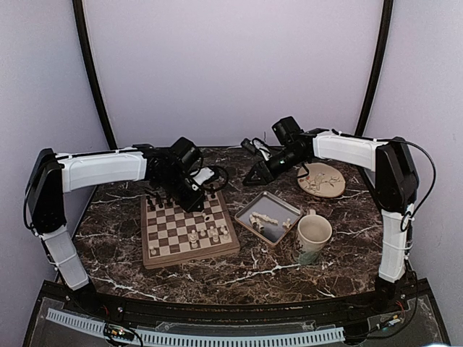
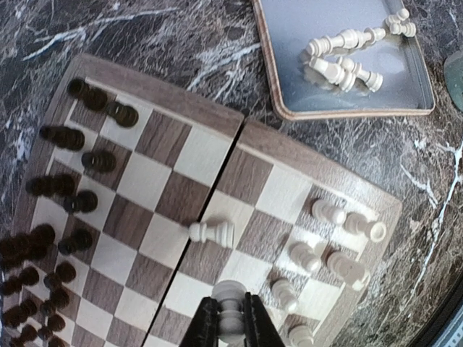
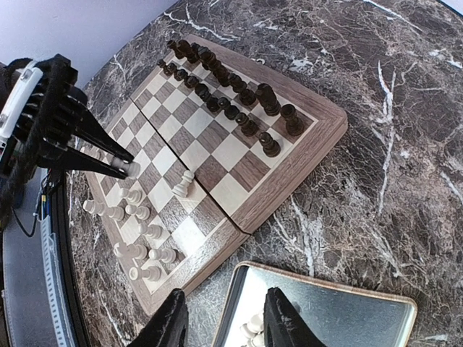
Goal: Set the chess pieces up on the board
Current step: Place the pawn on d2, then pick up the pawn from the chessboard, then pass from the right arm to the left, then place the pawn on c2.
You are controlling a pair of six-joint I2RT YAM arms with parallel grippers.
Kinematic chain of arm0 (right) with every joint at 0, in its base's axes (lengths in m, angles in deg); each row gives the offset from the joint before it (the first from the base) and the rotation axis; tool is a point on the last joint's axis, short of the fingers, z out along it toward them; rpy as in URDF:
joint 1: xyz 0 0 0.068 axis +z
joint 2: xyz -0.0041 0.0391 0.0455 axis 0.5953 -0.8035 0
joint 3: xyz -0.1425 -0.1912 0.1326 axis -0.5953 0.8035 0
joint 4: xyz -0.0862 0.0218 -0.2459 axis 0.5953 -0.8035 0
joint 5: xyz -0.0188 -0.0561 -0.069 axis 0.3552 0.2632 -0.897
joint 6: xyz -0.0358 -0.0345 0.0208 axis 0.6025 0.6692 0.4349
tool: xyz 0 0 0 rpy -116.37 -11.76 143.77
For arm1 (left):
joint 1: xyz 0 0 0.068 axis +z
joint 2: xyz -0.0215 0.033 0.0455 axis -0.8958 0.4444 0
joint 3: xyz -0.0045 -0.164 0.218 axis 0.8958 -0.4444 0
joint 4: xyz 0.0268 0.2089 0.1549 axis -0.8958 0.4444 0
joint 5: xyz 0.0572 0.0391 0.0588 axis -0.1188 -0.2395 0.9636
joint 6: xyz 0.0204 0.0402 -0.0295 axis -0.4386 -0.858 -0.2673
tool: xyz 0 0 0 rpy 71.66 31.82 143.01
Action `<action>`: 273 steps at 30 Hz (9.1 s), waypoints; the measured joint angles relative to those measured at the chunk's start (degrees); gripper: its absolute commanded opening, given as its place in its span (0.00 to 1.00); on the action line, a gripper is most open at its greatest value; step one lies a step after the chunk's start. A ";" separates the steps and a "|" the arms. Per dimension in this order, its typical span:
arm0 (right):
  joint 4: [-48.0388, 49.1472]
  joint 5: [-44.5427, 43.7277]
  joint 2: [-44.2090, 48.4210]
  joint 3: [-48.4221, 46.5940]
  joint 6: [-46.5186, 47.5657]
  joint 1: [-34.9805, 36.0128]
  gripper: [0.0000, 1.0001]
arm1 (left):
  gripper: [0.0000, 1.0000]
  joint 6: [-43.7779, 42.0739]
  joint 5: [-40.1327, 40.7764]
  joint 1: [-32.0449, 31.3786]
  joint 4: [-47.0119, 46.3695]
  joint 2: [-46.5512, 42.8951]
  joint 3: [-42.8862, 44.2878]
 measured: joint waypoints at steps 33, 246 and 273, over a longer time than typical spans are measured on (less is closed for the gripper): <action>-0.48 -1.73 0.00 1.18 3.61 0.00 0.36 | 0.08 2.43 -4.46 1.53 4.55 -6.34 -14.62; -1.73 -18.47 -2.45 -7.28 5.31 15.04 0.37 | 0.06 51.04 -39.65 14.21 -58.95 -7.93 -31.56; 6.05 -13.90 13.29 18.27 9.20 0.00 0.37 | 0.07 23.06 2.34 2.27 0.22 -28.61 -25.57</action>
